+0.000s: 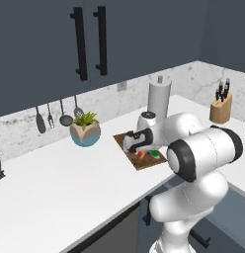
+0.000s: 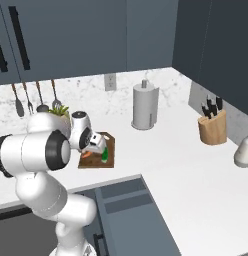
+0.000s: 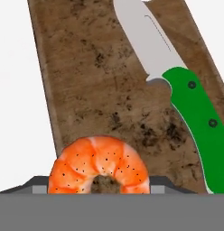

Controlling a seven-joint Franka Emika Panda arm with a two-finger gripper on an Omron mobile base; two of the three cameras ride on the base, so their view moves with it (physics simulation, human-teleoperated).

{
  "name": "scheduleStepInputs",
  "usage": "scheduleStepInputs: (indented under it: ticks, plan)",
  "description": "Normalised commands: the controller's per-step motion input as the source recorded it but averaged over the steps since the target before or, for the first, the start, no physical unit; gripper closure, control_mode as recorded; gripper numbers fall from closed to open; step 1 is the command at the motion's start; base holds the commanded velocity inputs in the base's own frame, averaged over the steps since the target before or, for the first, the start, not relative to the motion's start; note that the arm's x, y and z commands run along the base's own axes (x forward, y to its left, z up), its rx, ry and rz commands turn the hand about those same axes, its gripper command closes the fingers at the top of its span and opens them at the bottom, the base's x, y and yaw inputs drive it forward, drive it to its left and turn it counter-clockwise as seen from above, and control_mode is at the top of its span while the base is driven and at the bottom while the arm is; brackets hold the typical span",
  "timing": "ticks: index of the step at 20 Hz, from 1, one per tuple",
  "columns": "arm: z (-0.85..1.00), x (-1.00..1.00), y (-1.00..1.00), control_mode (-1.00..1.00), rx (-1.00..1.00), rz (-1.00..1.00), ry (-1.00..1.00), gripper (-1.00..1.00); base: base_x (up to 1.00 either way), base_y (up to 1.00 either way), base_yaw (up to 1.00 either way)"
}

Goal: Pick up the knife from the drawer and place it on the cutting board. Then place the meat from the plate to the cutting board.

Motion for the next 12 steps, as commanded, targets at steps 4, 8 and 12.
scheduleStepInputs:
  ticks: [4,8,12]
  plan:
    - [-0.26,0.14,0.0,-1.0,0.0,0.0,0.0,1.0,0.0,0.0,0.0]
    - [-0.24,0.07,0.0,-1.0,0.0,0.0,0.0,1.0,0.0,0.0,0.0]
    - [-0.2,0.0,0.0,-1.0,0.0,0.0,0.0,1.0,0.0,0.0,0.0]
